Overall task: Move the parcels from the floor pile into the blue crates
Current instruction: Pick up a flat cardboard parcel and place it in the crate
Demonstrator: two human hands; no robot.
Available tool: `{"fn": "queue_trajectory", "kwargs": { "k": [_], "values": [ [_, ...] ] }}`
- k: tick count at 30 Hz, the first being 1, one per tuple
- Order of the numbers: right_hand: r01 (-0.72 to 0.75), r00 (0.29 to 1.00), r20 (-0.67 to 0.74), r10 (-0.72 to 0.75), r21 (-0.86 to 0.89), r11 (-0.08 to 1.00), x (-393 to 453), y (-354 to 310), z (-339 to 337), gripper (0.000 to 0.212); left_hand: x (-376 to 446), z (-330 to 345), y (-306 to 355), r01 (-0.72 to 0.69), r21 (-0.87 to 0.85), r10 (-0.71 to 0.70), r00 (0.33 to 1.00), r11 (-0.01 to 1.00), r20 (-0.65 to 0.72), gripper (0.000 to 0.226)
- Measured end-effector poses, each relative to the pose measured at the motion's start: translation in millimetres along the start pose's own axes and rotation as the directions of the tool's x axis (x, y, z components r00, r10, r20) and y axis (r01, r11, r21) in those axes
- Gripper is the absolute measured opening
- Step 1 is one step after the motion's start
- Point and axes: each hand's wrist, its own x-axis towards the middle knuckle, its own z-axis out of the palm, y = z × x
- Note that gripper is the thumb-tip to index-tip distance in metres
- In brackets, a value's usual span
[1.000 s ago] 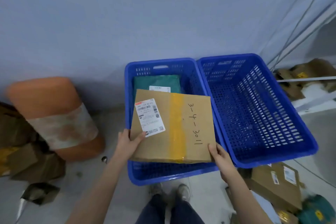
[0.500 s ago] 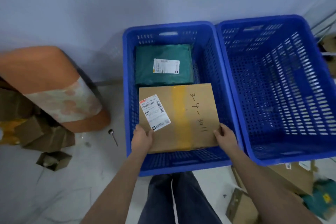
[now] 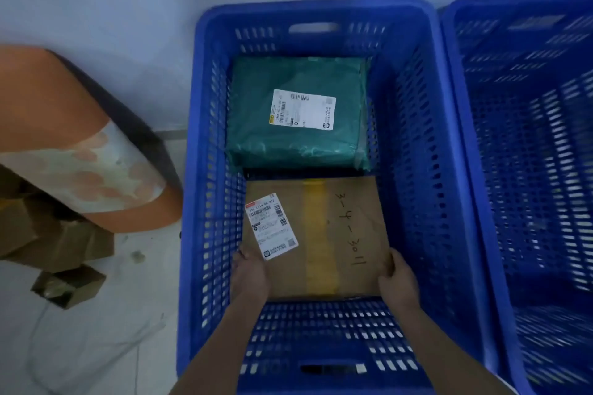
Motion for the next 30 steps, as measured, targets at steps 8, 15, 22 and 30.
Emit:
{"fn": "queue_trajectory", "kwargs": {
  "k": [8,15,22,30],
  "values": [
    [0.085,0.993,0.07,-0.093,0.12,0.989,37.7,14.2,43.8,0.07,51.2,37.9,-15.9,-0.138,0.186,0.144,0.989,0.973,-0.019,0.065],
    [0.414,0.91,0.259,-0.323,-0.596,0.688,37.6,19.4,57.9,0.081,31.0,71.9,-8.6,-0.123,0.406,0.161,0.985,0.906,-0.06,0.064],
    [0.582,0.79,0.473,-0.39,-0.779,0.232,28.8,9.4,76.3,0.097,9.1,106.1,14.4,-0.409,0.561,0.361,0.91,0.72,0.201,0.085],
    [0.525,0.834,0.442,-0.33,-0.821,0.225,48.3,2.5,89.3,0.105,30.9,84.4,10.5,-0.253,0.54,0.208,0.967,0.803,0.144,0.1]
  ]
}}
